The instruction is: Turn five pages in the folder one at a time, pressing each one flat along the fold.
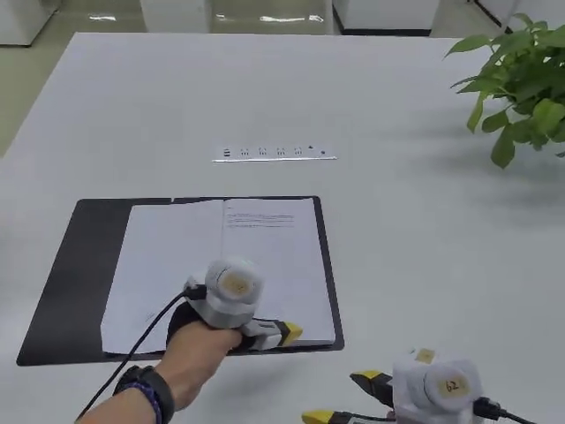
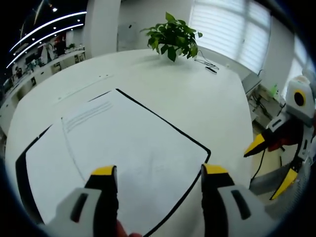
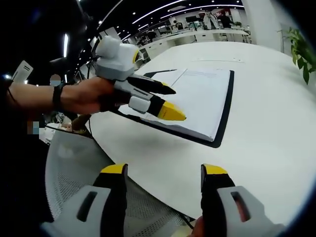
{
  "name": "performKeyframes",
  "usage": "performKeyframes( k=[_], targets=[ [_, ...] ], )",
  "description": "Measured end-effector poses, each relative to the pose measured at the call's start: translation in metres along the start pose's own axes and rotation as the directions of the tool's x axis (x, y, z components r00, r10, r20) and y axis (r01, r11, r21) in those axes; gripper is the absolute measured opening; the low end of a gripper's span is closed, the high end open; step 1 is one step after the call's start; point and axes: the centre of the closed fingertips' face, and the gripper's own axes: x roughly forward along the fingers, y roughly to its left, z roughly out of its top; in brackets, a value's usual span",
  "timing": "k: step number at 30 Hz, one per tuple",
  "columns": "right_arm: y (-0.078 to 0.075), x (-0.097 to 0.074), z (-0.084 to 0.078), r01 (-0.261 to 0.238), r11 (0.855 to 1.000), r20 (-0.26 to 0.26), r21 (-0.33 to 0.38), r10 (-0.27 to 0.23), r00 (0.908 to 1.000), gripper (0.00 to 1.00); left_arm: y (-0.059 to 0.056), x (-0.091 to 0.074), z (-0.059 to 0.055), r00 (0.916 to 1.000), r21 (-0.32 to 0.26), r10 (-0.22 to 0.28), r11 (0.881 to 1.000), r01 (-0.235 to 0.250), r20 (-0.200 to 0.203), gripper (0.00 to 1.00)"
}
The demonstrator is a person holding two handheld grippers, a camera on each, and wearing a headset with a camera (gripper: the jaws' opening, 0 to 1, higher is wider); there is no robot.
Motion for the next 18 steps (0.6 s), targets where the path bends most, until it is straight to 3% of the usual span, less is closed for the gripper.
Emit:
performKeyframes(
  k=[7,10,12,18],
  targets=[
    [-0.004,-0.002,-0.003,0.005,1.0,-0.007,0.018,-0.005,1.0,0.58,-0.01,0.02,-0.002,0.9999,0.084,0.011,0.996,-0.01,-0.009,0.73],
    [-0.006,-0.002,-0.003,0.009,1.0,-0.009,0.024,-0.009,0.9999,0.57,-0.009,0.026,-0.009,0.9988,0.105,0.037,0.994,-0.034,-0.032,0.71],
    [-0.008,-0.002,-0.003,0.01,0.999,-0.006,0.032,-0.01,0.9999,0.56,-0.005,0.028,-0.015,0.9964,0.149,0.064,0.987,-0.055,-0.056,0.69],
    [-0.011,0.003,-0.001,0.009,0.999,-0.012,0.036,-0.008,0.9999,0.55,-0.003,0.028,-0.012,0.998,0.134,0.05,0.99,-0.044,-0.039,0.69]
  ],
)
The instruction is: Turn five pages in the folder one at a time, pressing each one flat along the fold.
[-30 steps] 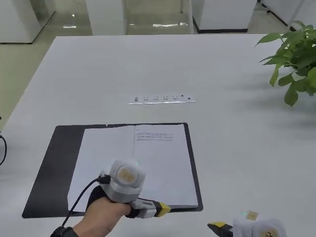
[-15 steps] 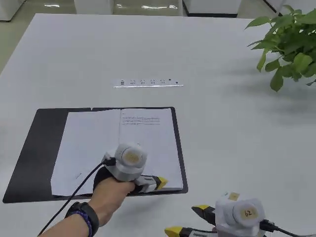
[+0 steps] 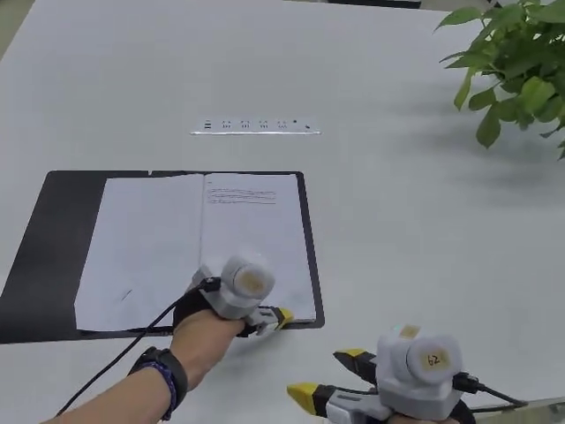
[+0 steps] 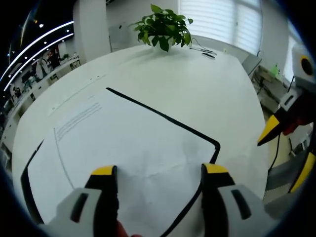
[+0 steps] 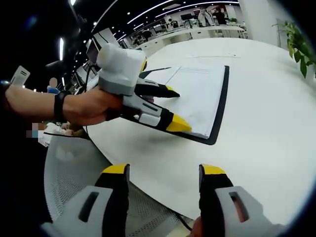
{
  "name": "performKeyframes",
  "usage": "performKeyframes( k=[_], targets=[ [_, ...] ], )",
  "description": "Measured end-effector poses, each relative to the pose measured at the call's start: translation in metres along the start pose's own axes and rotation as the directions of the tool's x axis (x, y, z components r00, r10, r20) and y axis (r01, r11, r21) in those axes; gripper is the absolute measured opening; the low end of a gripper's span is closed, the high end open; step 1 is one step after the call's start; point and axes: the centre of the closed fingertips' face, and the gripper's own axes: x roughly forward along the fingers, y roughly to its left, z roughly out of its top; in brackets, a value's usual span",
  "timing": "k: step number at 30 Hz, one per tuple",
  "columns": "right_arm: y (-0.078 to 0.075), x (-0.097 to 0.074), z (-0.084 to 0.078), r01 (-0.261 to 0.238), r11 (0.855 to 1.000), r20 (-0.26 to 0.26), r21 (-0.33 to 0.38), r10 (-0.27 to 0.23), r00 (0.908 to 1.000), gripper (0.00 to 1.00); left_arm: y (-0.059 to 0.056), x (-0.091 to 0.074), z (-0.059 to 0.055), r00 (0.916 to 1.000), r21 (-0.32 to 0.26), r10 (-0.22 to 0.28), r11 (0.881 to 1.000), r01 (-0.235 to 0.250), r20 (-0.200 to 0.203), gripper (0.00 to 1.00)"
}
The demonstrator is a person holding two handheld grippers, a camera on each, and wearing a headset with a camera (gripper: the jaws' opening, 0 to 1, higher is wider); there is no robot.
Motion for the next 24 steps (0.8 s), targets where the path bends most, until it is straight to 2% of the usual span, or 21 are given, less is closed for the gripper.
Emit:
performKeyframes(
  k=[7,11,13,16,19,24],
  targets=[
    [-0.009,0.007,0.015,-0.002,1.0,0.025,-0.012,0.003,0.9997,0.51,0.004,-0.003,0.0,0.9999,0.008,-0.016,1.0,0.016,0.0,0.63],
    [-0.021,0.013,0.036,-0.008,1.0,0.083,0.025,0.006,0.9965,0.48,0.007,-0.003,0.0,0.9996,-0.011,-0.025,1.0,0.026,0.008,0.6],
    [-0.029,0.018,0.05,-0.008,0.998,0.129,0.06,0.0,0.9916,0.46,0.008,-0.004,0.0,0.9995,-0.021,-0.03,0.999,0.03,0.013,0.58],
    [-0.038,0.026,0.072,-0.03,0.991,0.205,0.13,0.003,0.9787,0.42,0.012,-0.006,0.0,0.9992,-0.05,-0.033,0.998,0.034,0.024,0.54],
    [-0.051,0.036,0.085,-0.038,0.988,0.22,0.152,0.004,0.9754,0.42,0.014,-0.009,-0.001,0.9989,-0.066,-0.036,0.997,0.038,0.029,0.49],
    [-0.061,0.047,0.104,-0.057,0.983,0.246,0.176,0.012,0.9692,0.4,0.014,-0.011,-0.003,0.9985,-0.082,-0.043,0.996,0.046,0.034,0.44]
  ],
)
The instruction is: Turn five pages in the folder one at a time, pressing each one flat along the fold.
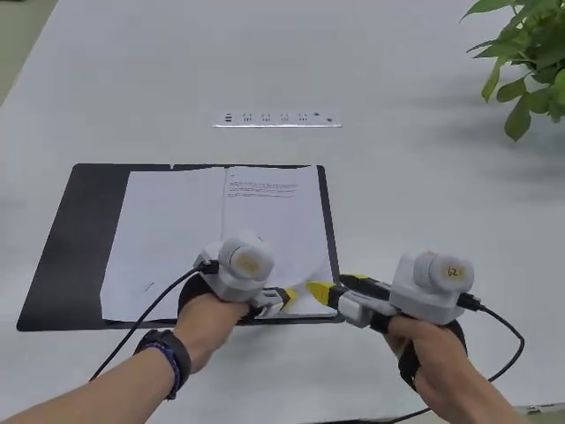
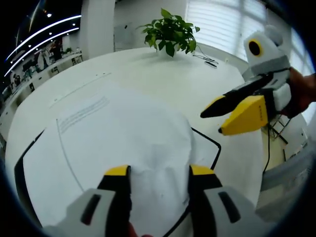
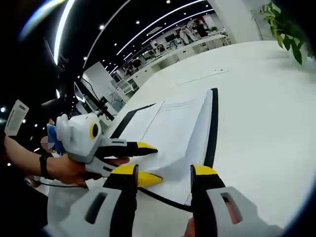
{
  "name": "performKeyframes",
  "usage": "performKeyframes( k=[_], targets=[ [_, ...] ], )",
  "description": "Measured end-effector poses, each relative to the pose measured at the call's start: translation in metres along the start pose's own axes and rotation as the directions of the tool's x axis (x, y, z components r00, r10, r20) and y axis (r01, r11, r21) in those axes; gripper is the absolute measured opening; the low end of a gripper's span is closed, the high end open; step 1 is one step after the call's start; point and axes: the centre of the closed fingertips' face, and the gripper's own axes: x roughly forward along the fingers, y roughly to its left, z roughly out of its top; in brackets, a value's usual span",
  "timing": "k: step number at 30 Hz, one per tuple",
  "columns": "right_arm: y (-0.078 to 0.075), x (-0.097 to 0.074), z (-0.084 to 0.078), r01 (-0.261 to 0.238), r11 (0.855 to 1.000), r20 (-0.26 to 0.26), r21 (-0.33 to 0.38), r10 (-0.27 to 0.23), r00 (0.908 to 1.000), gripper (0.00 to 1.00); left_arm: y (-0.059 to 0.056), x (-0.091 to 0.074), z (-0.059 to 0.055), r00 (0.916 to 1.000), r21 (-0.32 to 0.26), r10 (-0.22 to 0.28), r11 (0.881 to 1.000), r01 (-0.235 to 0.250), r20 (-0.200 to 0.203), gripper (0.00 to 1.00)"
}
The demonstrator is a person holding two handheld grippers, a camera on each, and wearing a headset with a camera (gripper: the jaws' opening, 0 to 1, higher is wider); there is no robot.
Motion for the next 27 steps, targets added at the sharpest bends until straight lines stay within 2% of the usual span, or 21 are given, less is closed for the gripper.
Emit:
performKeyframes(
  k=[6,13,16,21,24,27],
  targets=[
    [-0.005,0.018,0.007,-0.026,1.0,-0.01,0.018,0.026,0.9996,0.41,0.0,-0.003,-0.002,1.0,-0.007,-0.004,1.0,0.004,0.001,0.41],
    [-0.003,0.032,0.009,-0.052,0.997,-0.008,0.056,0.053,0.9986,0.39,-0.001,-0.007,-0.006,1.0,-0.02,-0.009,1.0,0.009,-0.001,0.39],
    [0.002,0.032,0.014,-0.072,0.994,0.022,0.079,0.071,0.9972,0.32,-0.004,-0.011,-0.007,0.9995,-0.056,-0.032,0.998,0.032,0.001,0.44],
    [0.009,0.03,0.014,-0.089,0.992,0.042,0.089,0.086,0.9954,0.22,-0.008,-0.019,-0.011,0.9991,-0.06,-0.038,0.998,0.037,-0.019,0.53],
    [0.012,0.028,0.012,-0.091,0.991,0.052,0.096,0.087,0.9949,0.17,-0.015,-0.03,-0.015,0.9991,-0.083,-0.042,0.996,0.041,-0.006,0.57],
    [0.016,0.026,0.01,-0.094,0.99,0.054,0.103,0.089,0.9945,0.13,-0.015,-0.039,-0.019,0.9994,-0.089,-0.035,0.995,0.035,0.001,0.6]
  ],
)
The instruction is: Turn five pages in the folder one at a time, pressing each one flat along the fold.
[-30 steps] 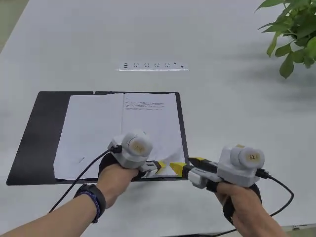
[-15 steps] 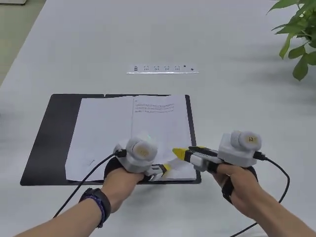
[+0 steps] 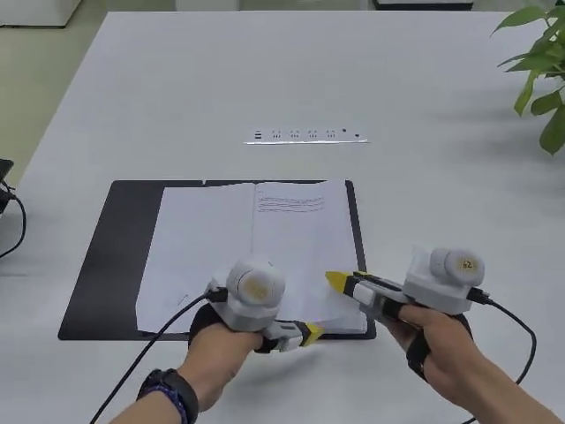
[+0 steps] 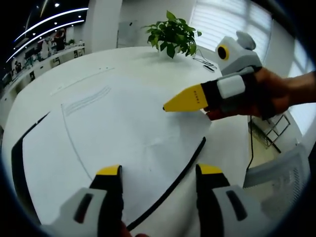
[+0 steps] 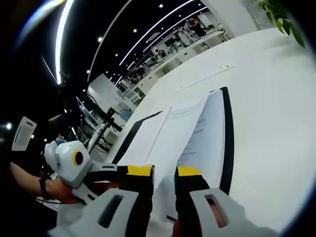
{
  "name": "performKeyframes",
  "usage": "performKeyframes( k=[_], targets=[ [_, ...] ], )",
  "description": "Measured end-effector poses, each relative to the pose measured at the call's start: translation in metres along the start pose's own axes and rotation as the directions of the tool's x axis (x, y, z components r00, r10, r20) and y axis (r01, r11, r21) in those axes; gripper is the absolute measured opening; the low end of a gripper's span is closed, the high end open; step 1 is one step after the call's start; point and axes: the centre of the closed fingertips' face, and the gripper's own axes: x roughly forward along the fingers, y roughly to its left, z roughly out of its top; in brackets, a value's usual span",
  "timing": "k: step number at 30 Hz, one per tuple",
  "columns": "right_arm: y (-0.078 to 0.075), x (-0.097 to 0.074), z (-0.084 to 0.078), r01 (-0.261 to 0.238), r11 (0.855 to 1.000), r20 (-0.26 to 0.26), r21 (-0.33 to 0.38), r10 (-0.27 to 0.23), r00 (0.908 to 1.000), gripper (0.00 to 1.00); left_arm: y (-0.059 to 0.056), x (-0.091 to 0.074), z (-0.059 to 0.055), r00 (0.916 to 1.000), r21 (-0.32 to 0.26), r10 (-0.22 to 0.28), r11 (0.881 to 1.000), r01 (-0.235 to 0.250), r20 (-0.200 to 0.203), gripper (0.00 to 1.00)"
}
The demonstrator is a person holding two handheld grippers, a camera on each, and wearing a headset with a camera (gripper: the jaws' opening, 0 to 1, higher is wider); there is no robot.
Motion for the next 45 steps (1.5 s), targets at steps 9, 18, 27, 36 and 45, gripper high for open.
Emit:
performKeyframes(
  k=[9,18,27,36,45],
  targets=[
    [0.004,-0.005,-0.008,0.006,1.0,0.0,0.013,-0.006,1.0,0.01,0.012,-0.036,-0.006,0.9988,0.0,0.048,0.999,-0.048,0.012,0.64],
    [0.014,-0.007,0.002,-0.006,1.0,0.019,0.015,0.005,0.9998,0.0,0.026,-0.067,-0.004,0.993,-0.003,0.11,0.994,-0.11,0.045,0.65],
    [0.028,-0.002,0.01,-0.016,1.0,0.043,0.017,0.016,0.999,0.0,0.034,-0.088,-0.007,0.9862,-0.02,0.149,0.989,-0.148,0.072,0.65],
    [0.044,0.008,0.016,-0.032,0.999,0.047,0.004,0.031,0.9984,0.0,0.047,-0.108,-0.004,0.9768,-0.044,0.185,0.983,-0.181,0.109,0.66],
    [0.066,0.021,0.024,-0.06,0.998,0.055,-0.017,0.061,0.9967,0.0,0.054,-0.125,-0.012,0.9712,-0.066,0.206,0.978,-0.2,0.12,0.67]
  ],
)
